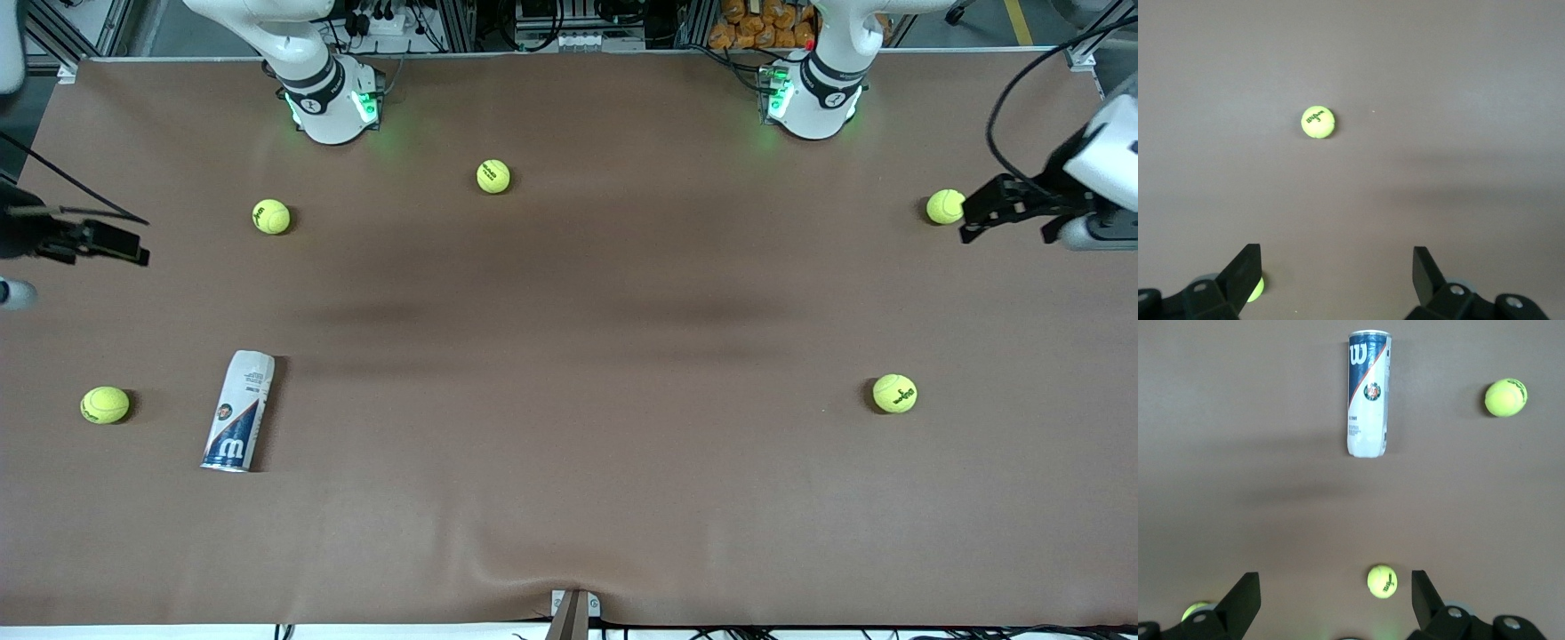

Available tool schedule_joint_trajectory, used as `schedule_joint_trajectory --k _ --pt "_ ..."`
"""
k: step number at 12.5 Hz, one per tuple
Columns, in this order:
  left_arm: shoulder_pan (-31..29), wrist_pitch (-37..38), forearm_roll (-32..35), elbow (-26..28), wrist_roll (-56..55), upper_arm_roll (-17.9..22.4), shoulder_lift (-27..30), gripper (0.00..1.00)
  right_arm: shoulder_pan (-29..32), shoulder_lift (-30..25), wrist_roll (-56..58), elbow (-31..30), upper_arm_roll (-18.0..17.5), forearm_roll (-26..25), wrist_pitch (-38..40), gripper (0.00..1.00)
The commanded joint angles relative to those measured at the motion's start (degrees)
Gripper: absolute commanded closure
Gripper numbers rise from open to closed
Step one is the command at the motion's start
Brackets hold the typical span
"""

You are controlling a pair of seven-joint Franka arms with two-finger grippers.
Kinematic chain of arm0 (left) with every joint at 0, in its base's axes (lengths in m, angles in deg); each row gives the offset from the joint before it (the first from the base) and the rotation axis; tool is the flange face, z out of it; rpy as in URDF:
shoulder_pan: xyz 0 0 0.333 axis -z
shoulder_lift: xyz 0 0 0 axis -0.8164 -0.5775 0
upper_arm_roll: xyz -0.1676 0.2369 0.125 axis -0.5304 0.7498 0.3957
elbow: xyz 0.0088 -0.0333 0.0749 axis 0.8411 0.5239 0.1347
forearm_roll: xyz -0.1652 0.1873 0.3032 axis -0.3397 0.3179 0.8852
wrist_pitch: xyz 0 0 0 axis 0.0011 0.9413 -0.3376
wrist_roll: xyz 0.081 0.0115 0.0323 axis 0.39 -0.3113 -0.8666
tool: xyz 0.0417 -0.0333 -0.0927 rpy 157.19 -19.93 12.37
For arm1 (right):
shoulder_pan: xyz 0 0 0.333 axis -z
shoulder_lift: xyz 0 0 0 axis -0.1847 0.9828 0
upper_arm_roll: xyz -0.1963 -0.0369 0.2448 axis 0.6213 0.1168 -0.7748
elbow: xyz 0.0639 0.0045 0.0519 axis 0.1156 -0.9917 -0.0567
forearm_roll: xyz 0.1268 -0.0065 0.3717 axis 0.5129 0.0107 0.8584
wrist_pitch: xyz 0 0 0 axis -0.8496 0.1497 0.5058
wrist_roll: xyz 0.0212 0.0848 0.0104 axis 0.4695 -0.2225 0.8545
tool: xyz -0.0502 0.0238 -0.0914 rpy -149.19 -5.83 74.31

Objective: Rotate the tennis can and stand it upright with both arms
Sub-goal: 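Reach the right gripper down to the white-blue tennis can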

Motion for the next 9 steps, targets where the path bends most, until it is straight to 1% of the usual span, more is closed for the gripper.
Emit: schedule_joint_trajectory --k 1,4,9 --pt "-1.24 1.01 1.62 -0.32 -0.71 -0.01 0.27 0.00 0.96 2.89 2.08 -4.52 -0.52 -0.08 -6.60 0.00" --pt "-1.60 1.01 1.36 -0.31 0.00 1.67 0.45 0.00 1.23 10.36 2.08 -4.44 -0.52 0.36 -10.56 0.00" --pt "-1.60 1.54 1.36 -0.40 0.70 1.76 0.45 0.00 3.69 20.47 3.22 -4.44 -0.60 0.45 -21.18 0.00"
